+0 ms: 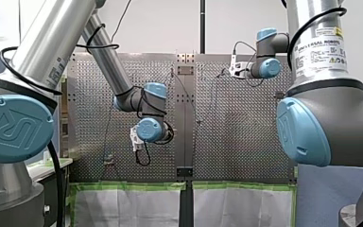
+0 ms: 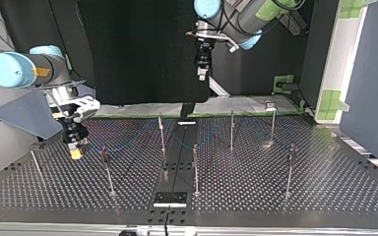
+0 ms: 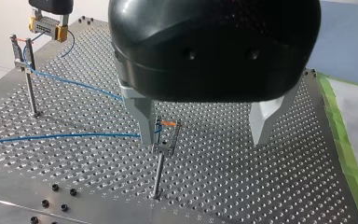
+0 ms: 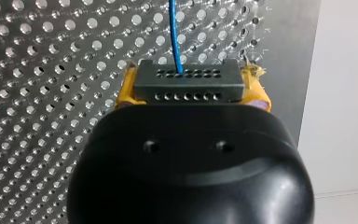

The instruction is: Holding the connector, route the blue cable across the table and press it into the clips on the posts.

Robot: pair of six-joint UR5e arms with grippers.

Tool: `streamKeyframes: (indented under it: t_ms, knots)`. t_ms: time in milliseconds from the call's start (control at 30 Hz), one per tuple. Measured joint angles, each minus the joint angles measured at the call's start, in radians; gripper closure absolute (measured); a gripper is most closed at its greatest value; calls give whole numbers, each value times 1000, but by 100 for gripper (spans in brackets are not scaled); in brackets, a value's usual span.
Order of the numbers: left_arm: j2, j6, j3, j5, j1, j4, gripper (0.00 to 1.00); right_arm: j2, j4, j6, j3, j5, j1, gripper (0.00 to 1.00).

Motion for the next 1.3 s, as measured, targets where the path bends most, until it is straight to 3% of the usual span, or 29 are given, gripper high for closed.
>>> streamKeyframes:
  t_ms: [533, 1300]
  knots:
    - [1, 0, 0, 0, 0, 0, 0, 1, 2, -5, 0, 20, 3, 100]
    - [1, 0, 0, 0, 0, 0, 0, 1, 2, -5, -1, 21, 3, 100]
